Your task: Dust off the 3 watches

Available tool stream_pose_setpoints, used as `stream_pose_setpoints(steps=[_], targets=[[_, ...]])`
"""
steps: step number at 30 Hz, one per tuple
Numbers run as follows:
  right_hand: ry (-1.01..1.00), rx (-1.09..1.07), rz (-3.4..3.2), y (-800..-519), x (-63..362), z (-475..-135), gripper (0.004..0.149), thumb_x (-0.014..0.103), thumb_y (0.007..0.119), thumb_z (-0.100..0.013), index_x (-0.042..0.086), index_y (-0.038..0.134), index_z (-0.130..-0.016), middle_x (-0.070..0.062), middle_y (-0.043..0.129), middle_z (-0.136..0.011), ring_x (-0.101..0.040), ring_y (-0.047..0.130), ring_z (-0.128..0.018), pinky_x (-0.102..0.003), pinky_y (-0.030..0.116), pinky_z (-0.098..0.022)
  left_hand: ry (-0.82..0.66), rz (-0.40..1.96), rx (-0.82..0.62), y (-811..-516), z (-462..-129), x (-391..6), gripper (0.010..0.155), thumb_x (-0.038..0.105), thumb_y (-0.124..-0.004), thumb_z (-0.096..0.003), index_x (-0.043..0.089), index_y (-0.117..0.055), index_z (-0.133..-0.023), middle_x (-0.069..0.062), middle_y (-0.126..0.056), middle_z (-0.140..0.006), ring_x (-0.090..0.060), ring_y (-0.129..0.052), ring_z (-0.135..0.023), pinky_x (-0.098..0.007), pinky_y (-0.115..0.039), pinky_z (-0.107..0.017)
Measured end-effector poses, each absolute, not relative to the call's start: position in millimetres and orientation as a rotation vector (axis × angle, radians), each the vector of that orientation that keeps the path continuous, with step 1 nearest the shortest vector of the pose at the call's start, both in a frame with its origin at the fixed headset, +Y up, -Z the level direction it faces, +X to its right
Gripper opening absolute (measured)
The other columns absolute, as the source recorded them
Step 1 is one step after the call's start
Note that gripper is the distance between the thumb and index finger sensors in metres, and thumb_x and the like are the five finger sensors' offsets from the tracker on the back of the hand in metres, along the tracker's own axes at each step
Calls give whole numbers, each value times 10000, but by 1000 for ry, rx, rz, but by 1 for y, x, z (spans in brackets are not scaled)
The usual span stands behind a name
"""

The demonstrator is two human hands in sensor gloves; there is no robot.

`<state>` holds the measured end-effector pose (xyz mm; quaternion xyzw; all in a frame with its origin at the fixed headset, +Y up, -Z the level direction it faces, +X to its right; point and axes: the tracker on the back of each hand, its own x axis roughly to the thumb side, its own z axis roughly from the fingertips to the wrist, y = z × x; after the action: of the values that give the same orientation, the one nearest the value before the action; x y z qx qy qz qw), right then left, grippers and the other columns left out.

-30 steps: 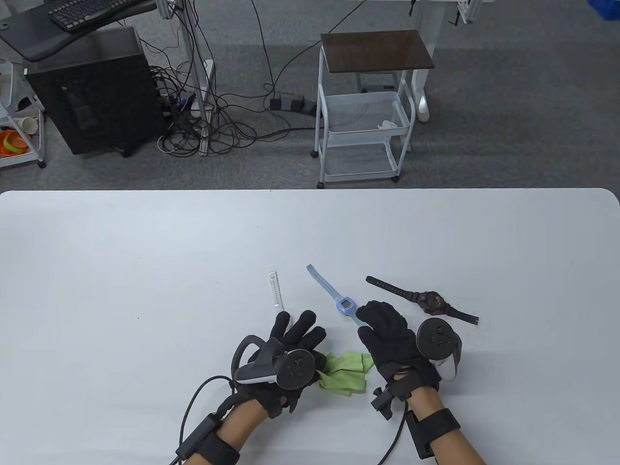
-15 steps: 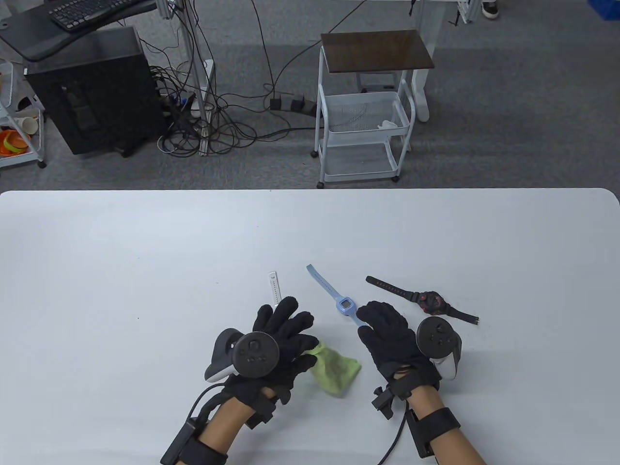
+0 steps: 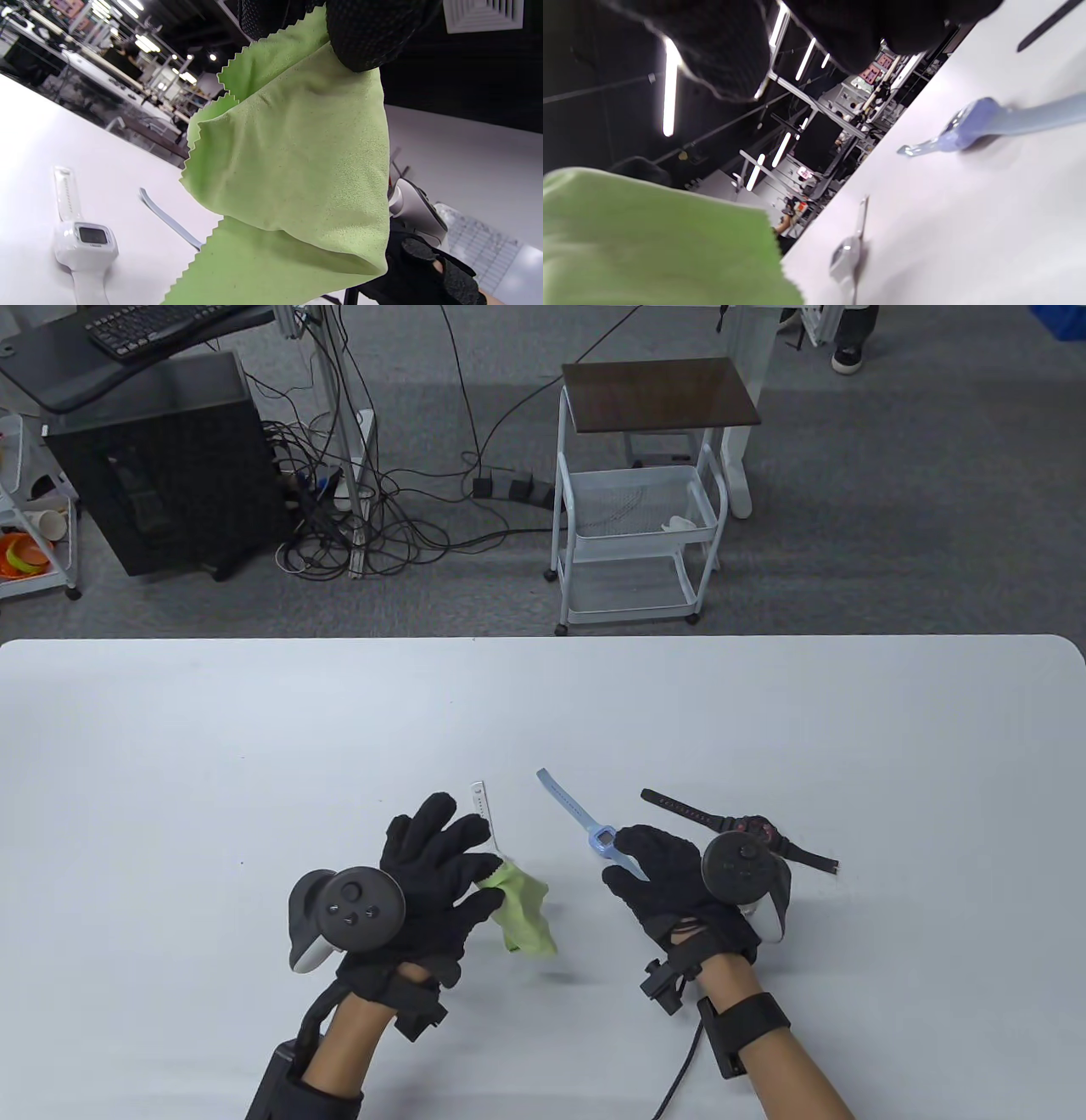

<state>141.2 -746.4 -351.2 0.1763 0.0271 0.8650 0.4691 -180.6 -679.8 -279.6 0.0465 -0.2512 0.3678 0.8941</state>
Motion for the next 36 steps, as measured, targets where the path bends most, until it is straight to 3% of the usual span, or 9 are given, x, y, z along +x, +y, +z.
stream_pose_setpoints(steps=[9, 19, 31, 36], targets=[[177, 367, 2474, -728, 98, -414, 731, 457, 899, -366, -28, 728, -886, -353, 719, -896, -597, 668, -752, -761, 364, -561, -483, 811, 128, -676, -282, -197, 452, 454, -753, -542, 252, -713, -944, -23, -467, -1177, -382, -188, -1157, -706, -159, -742], [319, 223, 2675, -747, 57, -469, 671, 428, 915, -348, 6, 781, -852, -320, 805, -821, -539, 758, -671, -751, 395, -571, -438, 778, 142, -679, -288, -211, 454, 456, -750, -544, 252, -707, -948, -21, -469, -1177, -387, -189, -1158, -711, -156, -739], [344, 110, 2826, -769, 36, -503, 691, 452, 911, -335, 32, 768, -865, -295, 777, -849, -529, 727, -699, -764, 335, -587, -441, 874, 135, -678, -289, -217, 454, 453, -746, -547, 250, -703, -951, -27, -465, -1178, -394, -187, -1155, -710, -156, -738], [380, 46, 2957, -771, 23, -508, 663, 459, 911, -325, 69, 781, -846, -263, 784, -840, -501, 748, -698, -812, 238, -583, -433, 867, 130, -678, -288, -219, 454, 454, -744, -548, 252, -700, -953, -25, -465, -1179, -394, -186, -1156, -708, -160, -741]])
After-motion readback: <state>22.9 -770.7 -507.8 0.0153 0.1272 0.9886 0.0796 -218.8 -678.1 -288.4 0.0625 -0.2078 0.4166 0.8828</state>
